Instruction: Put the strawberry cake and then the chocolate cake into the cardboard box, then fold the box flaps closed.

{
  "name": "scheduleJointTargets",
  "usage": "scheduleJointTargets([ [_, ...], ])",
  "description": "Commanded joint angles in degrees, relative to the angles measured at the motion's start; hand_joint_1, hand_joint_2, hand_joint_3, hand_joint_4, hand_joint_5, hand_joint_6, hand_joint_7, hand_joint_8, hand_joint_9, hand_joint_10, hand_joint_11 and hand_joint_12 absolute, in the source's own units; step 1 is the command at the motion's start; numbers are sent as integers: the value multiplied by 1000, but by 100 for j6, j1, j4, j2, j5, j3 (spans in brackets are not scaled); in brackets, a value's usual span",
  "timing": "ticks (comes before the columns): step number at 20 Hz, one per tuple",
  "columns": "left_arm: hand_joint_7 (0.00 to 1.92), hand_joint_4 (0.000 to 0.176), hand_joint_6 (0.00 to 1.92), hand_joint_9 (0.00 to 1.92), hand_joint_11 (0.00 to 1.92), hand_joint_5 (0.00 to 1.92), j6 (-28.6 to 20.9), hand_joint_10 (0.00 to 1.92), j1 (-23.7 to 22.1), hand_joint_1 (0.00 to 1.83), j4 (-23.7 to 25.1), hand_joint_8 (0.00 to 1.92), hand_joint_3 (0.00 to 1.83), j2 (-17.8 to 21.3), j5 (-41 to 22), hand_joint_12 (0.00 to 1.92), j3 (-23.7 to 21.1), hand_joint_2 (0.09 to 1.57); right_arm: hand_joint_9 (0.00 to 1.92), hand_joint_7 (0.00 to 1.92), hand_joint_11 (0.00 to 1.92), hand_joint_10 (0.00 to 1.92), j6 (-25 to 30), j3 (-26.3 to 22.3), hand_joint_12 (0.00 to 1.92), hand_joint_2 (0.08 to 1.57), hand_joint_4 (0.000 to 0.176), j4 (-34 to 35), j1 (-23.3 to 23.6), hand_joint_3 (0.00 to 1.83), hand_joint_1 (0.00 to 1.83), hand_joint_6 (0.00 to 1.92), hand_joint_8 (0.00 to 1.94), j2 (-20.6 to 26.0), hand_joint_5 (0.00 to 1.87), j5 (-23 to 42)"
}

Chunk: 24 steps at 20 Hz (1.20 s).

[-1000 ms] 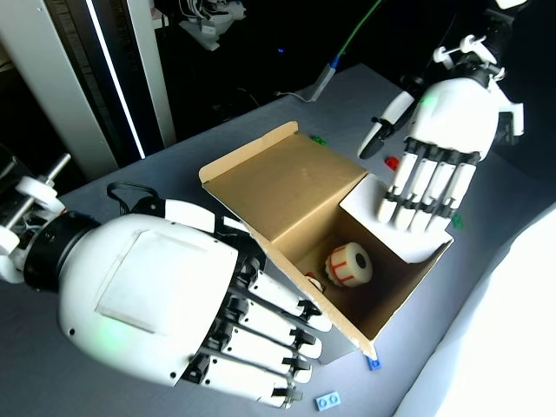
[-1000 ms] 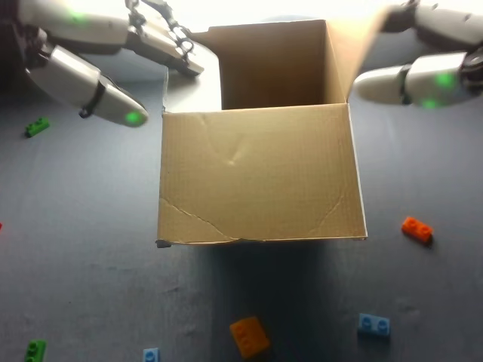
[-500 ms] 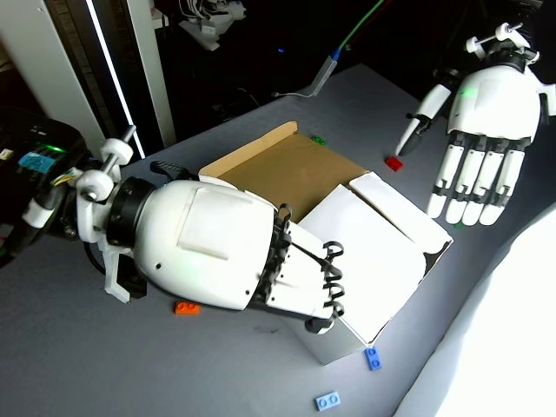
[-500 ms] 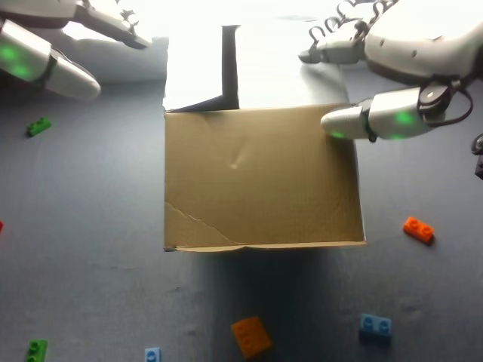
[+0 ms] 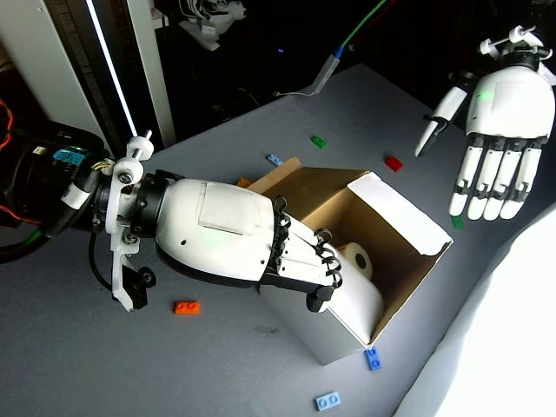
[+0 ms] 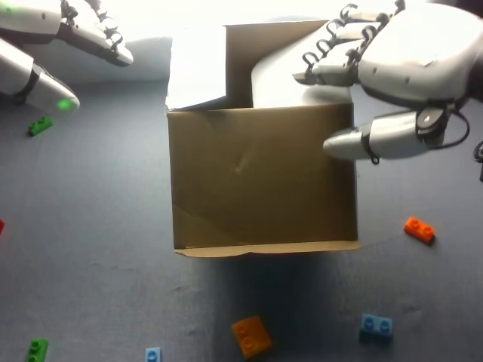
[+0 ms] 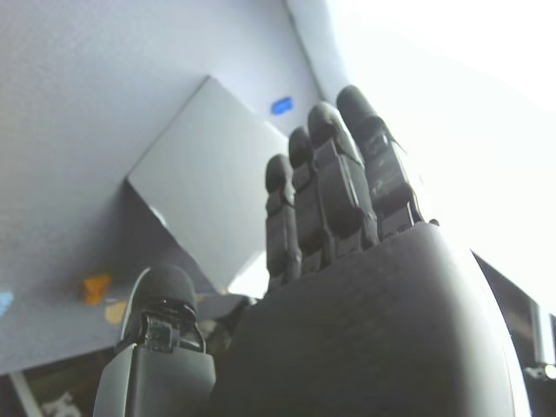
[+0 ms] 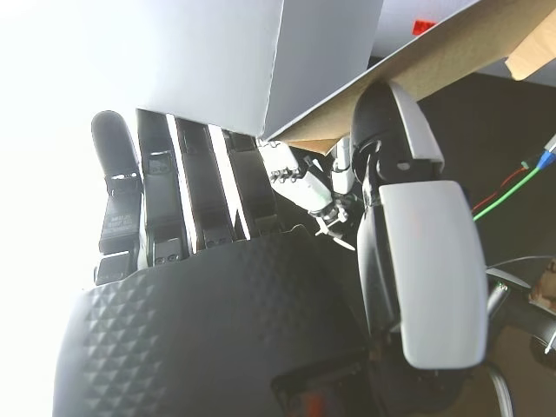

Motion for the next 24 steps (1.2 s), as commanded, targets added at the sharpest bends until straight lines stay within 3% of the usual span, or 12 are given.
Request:
scheduleJointTargets([
  [1,360,0,5,370,125,320,32,3,-29,0,-421,7,0,65,17,633,47,1236,209,416,0,584,-12,22,1304,1211,0,139,146,2,221,8,1,151,332,708],
  [7,354,0,3,367,134,321,53,1,166,0,-489,1,0,238,-434,641,-254,1232,190,404,0,611,-15,16,1287,1219,0,627,283,2,208,8,2,566,332,673],
  [10,356,0,2,364,126,320,96,1,399,0,-533,1,0,359,-593,642,-485,1236,192,402,0,605,-23,-47,1280,1215,0,1385,135,1,180,4,1,973,322,476],
  [12,353,4,4,371,135,321,114,4,550,0,-595,2,0,400,-675,650,-584,1237,214,422,0,561,70,-212,1232,1212,0,1821,-96,0,198,4,5,1367,322,695],
  [16,366,0,8,375,121,336,167,5,903,0,-835,6,4,531,-772,647,-898,1246,229,415,0,546,160,-610,1284,1211,0,1977,-493,0,193,10,4,2085,338,748],
  [19,343,0,2,363,126,322,198,2,1268,0,-1069,2,0,634,-767,648,-1230,1234,311,440,0,386,157,-917,1261,1219,0,2281,-709,1,176,9,1,2565,349,687],
  [24,366,0,5,375,139,331,258,6,1662,0,-1404,9,0,805,-754,651,-1777,1232,326,424,0,359,-32,-1159,1242,1223,0,2290,-826,2,171,7,5,2977,347,390],
])
